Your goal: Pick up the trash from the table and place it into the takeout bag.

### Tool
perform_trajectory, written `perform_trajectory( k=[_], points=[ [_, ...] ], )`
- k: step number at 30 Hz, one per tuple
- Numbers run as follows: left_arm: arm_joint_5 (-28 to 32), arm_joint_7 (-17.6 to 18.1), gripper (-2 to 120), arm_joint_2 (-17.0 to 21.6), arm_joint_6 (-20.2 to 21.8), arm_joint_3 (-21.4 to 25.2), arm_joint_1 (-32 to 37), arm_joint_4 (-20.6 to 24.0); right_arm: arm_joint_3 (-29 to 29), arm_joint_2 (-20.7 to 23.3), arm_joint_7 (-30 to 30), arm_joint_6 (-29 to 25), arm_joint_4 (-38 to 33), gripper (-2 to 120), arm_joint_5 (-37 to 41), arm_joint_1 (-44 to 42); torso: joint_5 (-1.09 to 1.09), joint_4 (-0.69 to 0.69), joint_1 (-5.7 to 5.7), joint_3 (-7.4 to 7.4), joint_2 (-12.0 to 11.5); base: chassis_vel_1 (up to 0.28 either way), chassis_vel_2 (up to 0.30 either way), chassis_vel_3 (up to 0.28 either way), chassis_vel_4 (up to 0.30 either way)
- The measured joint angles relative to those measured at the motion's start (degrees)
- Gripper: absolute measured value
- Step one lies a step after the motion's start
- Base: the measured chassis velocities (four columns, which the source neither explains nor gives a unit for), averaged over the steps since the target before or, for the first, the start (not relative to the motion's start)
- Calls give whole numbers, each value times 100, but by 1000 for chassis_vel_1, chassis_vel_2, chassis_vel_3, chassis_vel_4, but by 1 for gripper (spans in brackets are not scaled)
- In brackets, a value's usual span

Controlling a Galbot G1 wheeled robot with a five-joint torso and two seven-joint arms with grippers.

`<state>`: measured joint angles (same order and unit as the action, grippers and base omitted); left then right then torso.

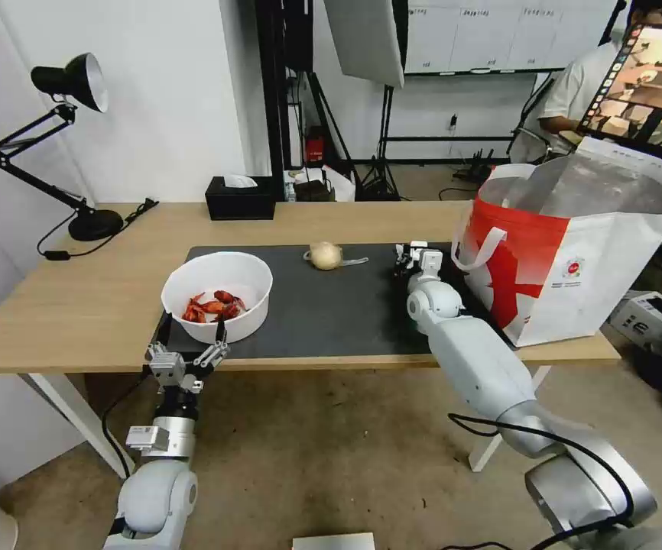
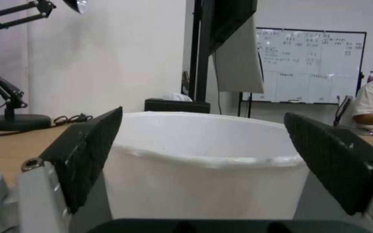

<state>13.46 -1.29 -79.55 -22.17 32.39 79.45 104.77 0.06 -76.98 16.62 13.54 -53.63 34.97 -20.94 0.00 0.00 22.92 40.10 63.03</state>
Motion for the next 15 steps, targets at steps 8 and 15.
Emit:
perform_trajectory(
  k=[8,15],
  points=[
    [3,2,100,-14,0,7,-3,9,-27,87,-23,0,-219,0,10,-105,0,-1,0,1,0,0,0,0,0],
    [21,5,100,-17,-1,17,-5,27,-132,250,-131,-32,-625,0,9,-186,0,0,0,1,0,0,0,0,0]
  ],
)
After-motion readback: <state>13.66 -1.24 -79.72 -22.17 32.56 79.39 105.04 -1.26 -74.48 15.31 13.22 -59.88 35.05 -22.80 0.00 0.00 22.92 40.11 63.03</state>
